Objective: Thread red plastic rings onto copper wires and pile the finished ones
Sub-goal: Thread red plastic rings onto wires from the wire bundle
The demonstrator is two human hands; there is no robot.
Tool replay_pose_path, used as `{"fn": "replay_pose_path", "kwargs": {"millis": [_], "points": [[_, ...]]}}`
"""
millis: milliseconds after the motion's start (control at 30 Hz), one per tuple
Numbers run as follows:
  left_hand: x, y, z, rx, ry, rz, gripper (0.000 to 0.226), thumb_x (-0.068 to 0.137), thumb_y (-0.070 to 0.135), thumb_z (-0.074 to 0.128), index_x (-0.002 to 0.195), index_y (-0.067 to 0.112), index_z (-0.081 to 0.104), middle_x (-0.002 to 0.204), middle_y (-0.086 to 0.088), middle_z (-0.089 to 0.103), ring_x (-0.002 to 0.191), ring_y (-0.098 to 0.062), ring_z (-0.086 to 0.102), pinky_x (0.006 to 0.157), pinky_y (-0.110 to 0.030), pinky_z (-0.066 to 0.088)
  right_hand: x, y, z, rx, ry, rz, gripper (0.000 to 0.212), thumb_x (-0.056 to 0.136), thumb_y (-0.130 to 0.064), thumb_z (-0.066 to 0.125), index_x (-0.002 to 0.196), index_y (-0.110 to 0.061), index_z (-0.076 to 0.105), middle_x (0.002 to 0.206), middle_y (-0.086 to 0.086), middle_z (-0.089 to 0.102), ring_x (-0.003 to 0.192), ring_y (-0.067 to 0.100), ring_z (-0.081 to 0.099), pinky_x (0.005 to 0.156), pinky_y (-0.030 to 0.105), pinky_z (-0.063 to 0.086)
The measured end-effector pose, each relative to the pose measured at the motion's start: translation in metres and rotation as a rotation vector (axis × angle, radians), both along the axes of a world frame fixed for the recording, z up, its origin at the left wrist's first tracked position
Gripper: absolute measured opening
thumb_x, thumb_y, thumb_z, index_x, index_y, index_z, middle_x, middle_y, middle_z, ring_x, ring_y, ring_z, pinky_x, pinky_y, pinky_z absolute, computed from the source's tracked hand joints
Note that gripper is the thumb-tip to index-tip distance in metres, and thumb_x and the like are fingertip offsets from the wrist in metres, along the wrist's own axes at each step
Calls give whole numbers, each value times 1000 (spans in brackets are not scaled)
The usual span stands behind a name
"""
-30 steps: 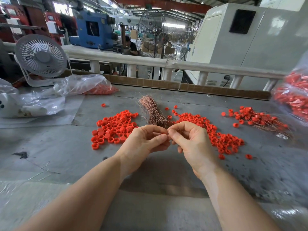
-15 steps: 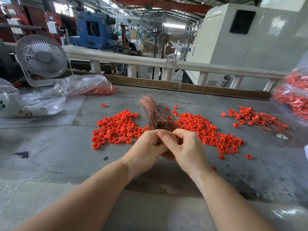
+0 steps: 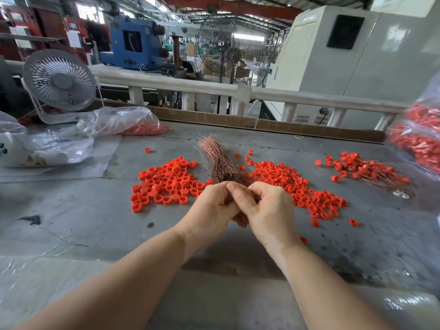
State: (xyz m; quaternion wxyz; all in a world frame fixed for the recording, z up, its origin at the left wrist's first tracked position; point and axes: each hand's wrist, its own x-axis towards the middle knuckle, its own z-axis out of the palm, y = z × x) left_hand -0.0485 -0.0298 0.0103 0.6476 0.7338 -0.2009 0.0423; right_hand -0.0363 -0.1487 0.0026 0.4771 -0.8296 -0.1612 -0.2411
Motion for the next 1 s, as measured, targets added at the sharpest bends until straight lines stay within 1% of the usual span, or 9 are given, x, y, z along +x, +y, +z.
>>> {"fn": "replay_pose_path", "kwargs": {"millis": [100, 267, 400, 467, 567, 633, 800, 900, 1000], "points": [[0, 0, 0, 10, -2, 12, 14, 87, -12, 51, 89, -5, 63, 68, -13, 61, 52, -8, 58, 57, -19, 50, 0, 0, 1, 12, 0, -8, 49, 74, -59, 53, 46, -19, 44, 34, -9, 43, 40, 7, 43, 40, 16, 29], [1, 1, -1, -18, 13, 14, 13, 87, -10, 53, 86, -3, 64, 67, -8, 64, 55, -11, 59, 58, -22, 53, 3, 1, -4, 45, 18, 34, 47, 80, -51, 61, 49, -18, 50, 38, -8, 48, 41, 6, 44, 42, 15, 31], [3, 4, -1, -87, 13, 81, 5, 83, -5, 61, 86, -5, 65, 64, -6, 65, 56, -8, 60, 57, -18, 51, 5, 3, -2, 233, 184, 170, 54, 80, -60, 53, 54, -12, 61, 49, 1, 61, 46, 9, 52, 49, 22, 41], [4, 5, -2, -108, -1, 125, 12, 78, -6, 66, 88, 1, 65, 64, -3, 66, 57, -7, 61, 58, -17, 51, 7, -1, 1, 352, 223, 180, 54, 84, -54, 48, 60, -8, 65, 49, 4, 62, 42, 8, 48, 44, 16, 35], [6, 6, -2, -88, -25, 167, 18, 73, -7, 69, 82, 8, 66, 59, 6, 66, 53, -3, 58, 57, -16, 50, 8, -4, 3, 446, 238, 171, 46, 90, -45, 50, 65, -10, 68, 48, 3, 63, 39, 7, 49, 39, 12, 33], [6, 6, -2, -46, -49, 183, 19, 73, -7, 71, 77, 11, 66, 60, 5, 66, 52, -4, 56, 57, -16, 50, 8, -3, 3, 426, 238, 169, 44, 90, -42, 48, 67, -11, 69, 49, 2, 63, 40, 7, 51, 39, 11, 34], [6, 8, 1, 50, -85, 194, 19, 74, -5, 71, 72, 12, 64, 57, 3, 63, 49, -5, 52, 54, -20, 48, 6, -2, 5, 373, 258, 186, 52, 80, -52, 45, 70, -7, 68, 50, 2, 63, 43, 8, 51, 41, 11, 34], [6, 8, 0, 103, -91, 204, 13, 76, -4, 71, 71, 7, 64, 57, -1, 63, 47, -5, 51, 51, -20, 46, 5, -2, 4, 342, 265, 213, 52, 85, -48, 45, 70, -4, 66, 52, 5, 63, 44, 10, 50, 42, 12, 34], [6, 8, -1, 89, -71, 200, 8, 77, -3, 70, 74, 3, 65, 58, -4, 63, 47, -7, 52, 52, -21, 48, 5, -3, 2, 305, 261, 219, 47, 94, -37, 47, 68, -1, 64, 54, 7, 64, 45, 10, 51, 43, 11, 34]]}}
